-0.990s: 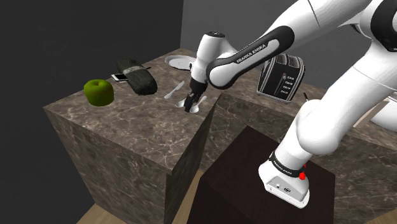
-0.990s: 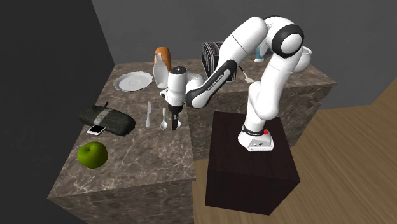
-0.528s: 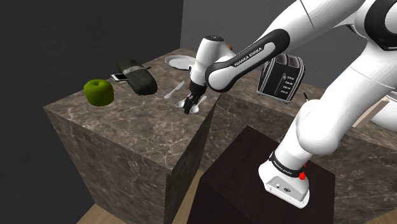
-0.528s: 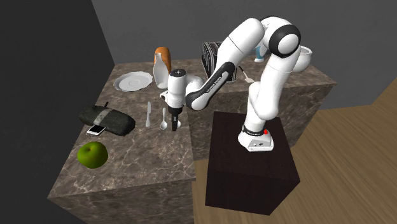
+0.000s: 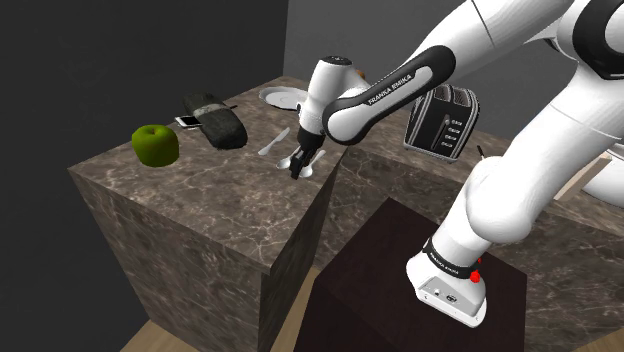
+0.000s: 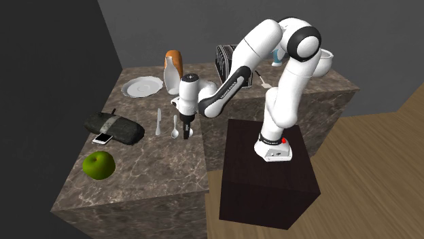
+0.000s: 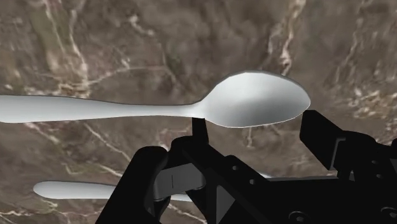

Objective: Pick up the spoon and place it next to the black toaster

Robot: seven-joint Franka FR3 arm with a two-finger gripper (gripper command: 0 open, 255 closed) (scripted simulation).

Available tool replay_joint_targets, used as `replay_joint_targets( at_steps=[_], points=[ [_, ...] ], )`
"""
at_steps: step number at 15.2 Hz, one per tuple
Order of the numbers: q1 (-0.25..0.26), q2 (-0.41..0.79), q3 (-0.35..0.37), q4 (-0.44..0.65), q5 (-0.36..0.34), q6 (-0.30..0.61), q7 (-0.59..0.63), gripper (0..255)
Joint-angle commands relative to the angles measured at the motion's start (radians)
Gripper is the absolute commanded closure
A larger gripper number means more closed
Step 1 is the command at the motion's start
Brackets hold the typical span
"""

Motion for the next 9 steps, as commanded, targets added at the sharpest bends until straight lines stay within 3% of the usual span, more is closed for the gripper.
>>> replay_joint_targets(
  at_steps=[1,4,9],
  points=[
    [0.0,0.0,0.0,0.0,0.0,0.0,0.0,255],
    [0.0,0.0,0.0,0.0,0.0,0.0,0.0,255],
    [0.003,-0.053,-0.002,0.025,0.01,-0.077,-0.009,255]
  ],
)
